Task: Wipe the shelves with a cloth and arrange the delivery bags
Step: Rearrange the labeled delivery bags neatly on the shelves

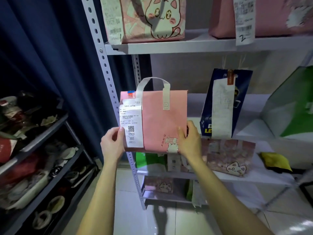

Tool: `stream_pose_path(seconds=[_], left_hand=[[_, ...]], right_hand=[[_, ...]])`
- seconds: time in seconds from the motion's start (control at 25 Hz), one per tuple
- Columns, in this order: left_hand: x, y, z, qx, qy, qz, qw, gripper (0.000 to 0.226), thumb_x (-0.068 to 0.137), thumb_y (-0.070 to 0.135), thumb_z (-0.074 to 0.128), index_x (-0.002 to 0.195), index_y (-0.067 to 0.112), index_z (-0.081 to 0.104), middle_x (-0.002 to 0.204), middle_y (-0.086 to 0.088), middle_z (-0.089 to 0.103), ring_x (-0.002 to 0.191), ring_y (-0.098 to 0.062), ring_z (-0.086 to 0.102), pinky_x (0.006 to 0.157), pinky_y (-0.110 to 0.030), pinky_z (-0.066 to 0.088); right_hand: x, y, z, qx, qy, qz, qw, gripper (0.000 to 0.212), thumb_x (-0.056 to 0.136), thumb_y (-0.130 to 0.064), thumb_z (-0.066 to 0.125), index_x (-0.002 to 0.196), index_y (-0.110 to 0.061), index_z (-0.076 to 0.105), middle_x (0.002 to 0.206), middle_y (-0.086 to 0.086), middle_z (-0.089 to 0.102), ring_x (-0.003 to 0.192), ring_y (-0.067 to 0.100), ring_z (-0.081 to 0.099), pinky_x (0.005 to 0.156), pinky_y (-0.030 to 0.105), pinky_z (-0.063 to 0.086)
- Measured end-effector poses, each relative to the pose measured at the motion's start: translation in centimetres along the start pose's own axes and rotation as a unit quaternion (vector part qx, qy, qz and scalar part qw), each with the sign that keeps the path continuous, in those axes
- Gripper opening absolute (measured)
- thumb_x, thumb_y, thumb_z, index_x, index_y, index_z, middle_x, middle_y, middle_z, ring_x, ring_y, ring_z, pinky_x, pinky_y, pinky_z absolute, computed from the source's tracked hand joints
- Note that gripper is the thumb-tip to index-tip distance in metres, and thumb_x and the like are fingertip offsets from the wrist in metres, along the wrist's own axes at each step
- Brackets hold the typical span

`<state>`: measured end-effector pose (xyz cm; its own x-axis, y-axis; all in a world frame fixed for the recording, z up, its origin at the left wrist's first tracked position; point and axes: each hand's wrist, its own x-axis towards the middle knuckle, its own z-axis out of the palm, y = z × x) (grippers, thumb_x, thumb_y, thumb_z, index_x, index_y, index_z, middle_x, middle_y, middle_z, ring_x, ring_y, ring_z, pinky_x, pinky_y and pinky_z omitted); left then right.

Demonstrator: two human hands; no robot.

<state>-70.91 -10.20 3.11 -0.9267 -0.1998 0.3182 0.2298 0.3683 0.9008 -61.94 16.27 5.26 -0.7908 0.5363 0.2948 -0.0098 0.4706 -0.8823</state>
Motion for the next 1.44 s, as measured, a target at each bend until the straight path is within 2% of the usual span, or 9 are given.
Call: stream_pose_path(seconds=[0.2,0.36,0.52,0.68,0.8,0.92,1.16,1.36,1.44], left_hand=[[-11.0,1.2,0.6,-0.007,-0.007,-0.038,0.999,0.025,0.103,0.052,0.061,0.095,0.031,0.072,0.098,0.016,0.078,0.092,-0.008,0.075,0.071,-0.041,0.065],[-20.1,2.6,1.8,-0.024,-0.051,-0.066,0.996,0.019,0.098,0.041,0.067,0.087,0.027,0.074,0.089,0.011,0.079,0.080,-0.002,0.073,0.069,-0.025,0.054],[-27.1,3.7,3.9,-0.047,-0.104,-0.089,0.989,0.016,0.097,0.032,0.069,0.088,0.021,0.075,0.090,0.004,0.079,0.088,-0.019,0.072,0.079,-0.038,0.057],[-30.1,6.5,6.4,-0.053,-0.138,-0.080,0.986,0.016,0.101,0.025,0.072,0.086,0.026,0.077,0.093,0.005,0.081,0.092,-0.022,0.074,0.086,-0.045,0.059],[-29.0,9.6,9.0,-0.036,-0.193,-0.043,0.980,0.017,0.106,0.025,0.071,0.093,0.028,0.081,0.096,0.010,0.083,0.093,-0.014,0.077,0.089,-0.041,0.064],[-26.0,13.0,12.0,-0.039,-0.229,-0.009,0.973,0.018,0.111,0.024,0.064,0.104,0.024,0.081,0.099,0.008,0.083,0.095,-0.014,0.080,0.091,-0.043,0.068],[-16.0,17.9,18.3,0.023,-0.179,0.038,0.983,0.021,0.107,0.028,0.069,0.120,0.014,0.078,0.111,-0.003,0.080,0.103,-0.027,0.077,0.095,-0.050,0.064],[-7.5,20.6,24.1,0.063,-0.189,0.035,0.979,0.074,0.097,0.043,0.082,0.155,0.012,0.050,0.152,-0.010,0.060,0.131,-0.031,0.064,0.110,-0.050,0.055],[-4.9,21.0,25.8,0.049,-0.208,0.025,0.977,0.079,0.092,0.040,0.088,0.155,0.011,0.050,0.152,-0.009,0.062,0.133,-0.029,0.064,0.112,-0.052,0.054]], right_hand=[[-6.7,3.0,-6.6,0.022,-0.025,0.084,0.996,0.021,0.101,-0.042,0.067,0.112,-0.030,0.054,0.102,-0.015,0.067,0.093,0.011,0.067,0.075,0.031,0.050],[-12.8,8.0,-14.0,0.035,-0.030,0.138,0.989,0.020,0.096,-0.047,0.073,0.107,-0.035,0.062,0.096,-0.022,0.070,0.087,-0.002,0.068,0.073,0.027,0.053],[-17.4,12.3,-19.5,0.042,-0.011,0.194,0.980,0.012,0.099,-0.032,0.068,0.098,-0.021,0.063,0.089,-0.006,0.074,0.086,0.020,0.070,0.070,0.033,0.052],[-18.7,13.0,-24.2,0.039,0.040,0.216,0.975,0.020,0.097,-0.030,0.063,0.082,-0.023,0.053,0.071,-0.016,0.064,0.067,0.007,0.058,0.058,0.030,0.042],[-17.1,12.2,-27.6,0.062,0.105,0.196,0.973,0.029,0.096,-0.020,0.058,0.074,-0.026,0.040,0.063,-0.011,0.048,0.060,0.011,0.042,0.054,0.031,0.036],[-14.5,11.5,-31.2,0.051,0.178,0.182,0.966,0.020,0.097,-0.021,0.056,0.081,-0.021,0.044,0.071,-0.001,0.053,0.068,0.021,0.049,0.059,0.033,0.039],[-8.6,10.5,-34.3,0.043,0.254,0.134,0.957,0.016,0.100,-0.028,0.059,0.089,-0.019,0.051,0.078,-0.007,0.060,0.071,0.010,0.055,0.060,0.030,0.042],[-3.1,9.1,-34.2,0.001,0.304,0.097,0.948,0.010,0.100,-0.030,0.058,0.092,-0.024,0.055,0.077,-0.009,0.064,0.070,0.010,0.060,0.063,0.032,0.044],[-1.2,8.5,-33.8,-0.013,0.317,0.080,0.945,0.011,0.102,-0.030,0.059,0.093,-0.027,0.055,0.077,-0.013,0.063,0.067,0.001,0.058,0.058,0.026,0.041]])
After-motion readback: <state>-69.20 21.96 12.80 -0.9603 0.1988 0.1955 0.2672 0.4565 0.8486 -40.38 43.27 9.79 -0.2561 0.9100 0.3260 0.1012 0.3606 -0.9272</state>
